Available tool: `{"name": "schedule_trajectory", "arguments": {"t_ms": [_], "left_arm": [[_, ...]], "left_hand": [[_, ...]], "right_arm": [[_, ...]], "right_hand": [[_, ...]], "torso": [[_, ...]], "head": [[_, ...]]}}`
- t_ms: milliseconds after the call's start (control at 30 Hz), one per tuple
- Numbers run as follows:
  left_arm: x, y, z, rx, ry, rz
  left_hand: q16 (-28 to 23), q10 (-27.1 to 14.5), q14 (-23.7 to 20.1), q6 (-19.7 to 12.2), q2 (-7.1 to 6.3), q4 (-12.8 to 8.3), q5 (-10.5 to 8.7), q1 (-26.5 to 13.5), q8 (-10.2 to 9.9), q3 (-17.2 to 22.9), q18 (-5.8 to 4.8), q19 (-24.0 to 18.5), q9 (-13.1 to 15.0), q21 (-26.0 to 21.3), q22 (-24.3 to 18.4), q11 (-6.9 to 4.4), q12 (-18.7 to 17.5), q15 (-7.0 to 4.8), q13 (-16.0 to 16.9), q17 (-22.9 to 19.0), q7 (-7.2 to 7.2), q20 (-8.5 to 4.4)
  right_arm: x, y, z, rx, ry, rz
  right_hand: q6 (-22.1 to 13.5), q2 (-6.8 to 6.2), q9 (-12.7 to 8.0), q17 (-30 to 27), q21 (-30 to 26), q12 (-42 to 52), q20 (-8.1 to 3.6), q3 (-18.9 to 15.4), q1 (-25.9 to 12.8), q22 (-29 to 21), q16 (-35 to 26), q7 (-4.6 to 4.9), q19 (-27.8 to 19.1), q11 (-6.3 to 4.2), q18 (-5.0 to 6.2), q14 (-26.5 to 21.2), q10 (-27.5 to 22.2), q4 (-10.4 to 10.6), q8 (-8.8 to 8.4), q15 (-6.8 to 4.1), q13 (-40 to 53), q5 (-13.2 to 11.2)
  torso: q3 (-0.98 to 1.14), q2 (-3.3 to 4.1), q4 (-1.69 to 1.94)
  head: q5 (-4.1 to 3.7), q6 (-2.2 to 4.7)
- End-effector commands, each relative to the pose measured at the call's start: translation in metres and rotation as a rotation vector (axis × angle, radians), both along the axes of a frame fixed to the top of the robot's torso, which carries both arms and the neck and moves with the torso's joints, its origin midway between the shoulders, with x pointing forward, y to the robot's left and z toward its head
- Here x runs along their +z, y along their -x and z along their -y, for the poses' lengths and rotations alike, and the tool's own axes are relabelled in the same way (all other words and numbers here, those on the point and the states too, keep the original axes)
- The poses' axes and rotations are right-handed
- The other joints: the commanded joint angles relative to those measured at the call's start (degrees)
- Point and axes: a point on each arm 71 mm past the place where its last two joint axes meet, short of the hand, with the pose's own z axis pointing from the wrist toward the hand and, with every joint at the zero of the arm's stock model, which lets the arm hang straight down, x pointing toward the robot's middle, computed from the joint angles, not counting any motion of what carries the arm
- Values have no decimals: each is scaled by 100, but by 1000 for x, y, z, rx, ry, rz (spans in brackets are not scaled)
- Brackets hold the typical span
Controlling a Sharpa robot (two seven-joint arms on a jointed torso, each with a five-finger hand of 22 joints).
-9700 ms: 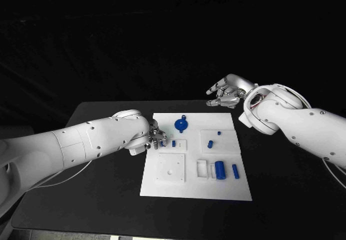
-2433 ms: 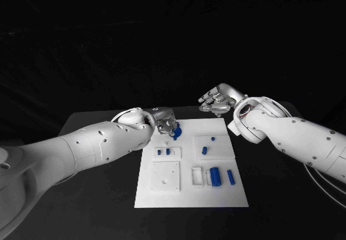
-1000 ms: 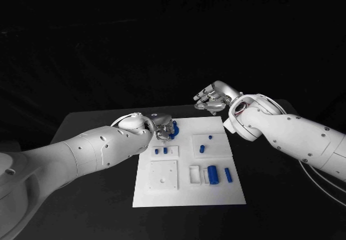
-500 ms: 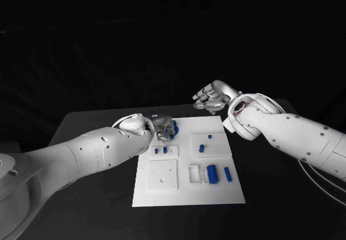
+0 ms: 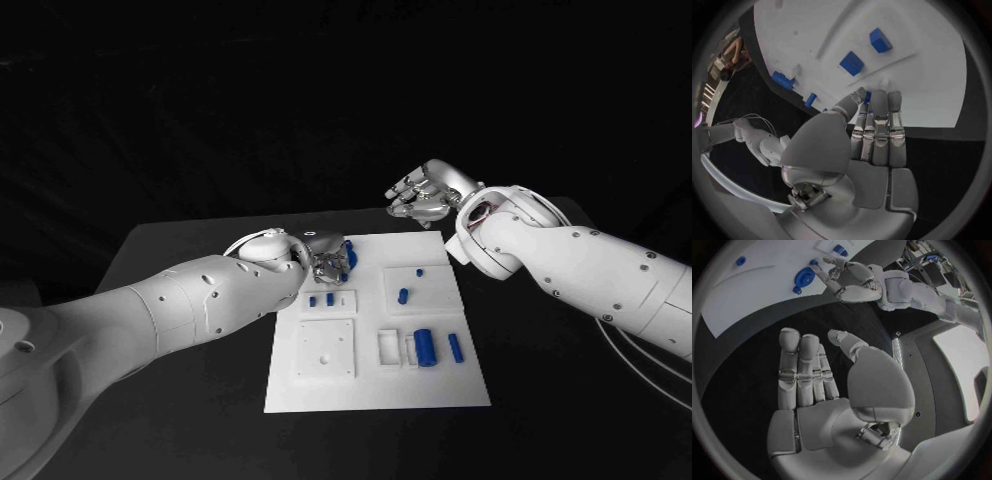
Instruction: Assemble the parts on the task board
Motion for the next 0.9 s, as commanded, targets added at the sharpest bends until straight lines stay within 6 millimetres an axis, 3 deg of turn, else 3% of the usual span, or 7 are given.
{"name": "schedule_trajectory", "arguments": {"t_ms": [33, 333, 900], "left_arm": [[-2, 3, 3, -20, 2, -29], [-2, 7, 4, -35, 23, -36], [0, 4, 2, -10, 42, -10]], "left_hand": [[40, 102, 24, 69, 58, -4, 3, -13, -9, 26, 23, -32, -2, 40, 129, -14, -18, -21, -5, 15, -5, -15], [209, 281, 18, 203, 97, -19, 7, 7, -8, -34, 29, -62, 2, 116, 126, -43, -18, -13, -2, 73, -14, -11], [230, -16, -27, -202, -16, 4, -139, -50, -14, -182, 91, -20, -6, -15, 88, 55, -17, 89, -2, 16, -50, 89]], "right_arm": [[0, 0, -1, 9, 1, 2], [0, 0, -1, 9, 1, 1], [0, -1, -1, 8, 1, 1]], "right_hand": [[-9, -17, 6, -24, -32, -31, 26, 41, -20, 187, 35, 19, 229, 20, 84, -12, -13, -2, 22, 27, -9, 34], [-9, -17, 6, -24, -32, -31, 26, 41, -20, 187, 35, 19, 229, 20, 84, -12, -13, -2, 22, 27, -9, 34], [-9, -17, 6, -24, -32, -31, 26, 41, -20, 187, 35, 19, 229, 20, 84, -12, -13, -2, 22, 27, -9, 34]], "torso": [[-5, 3, 2], [-1, 3, 8], [7, 5, -4]], "head": [[1, 3], [7, -7], [16, -12]]}}
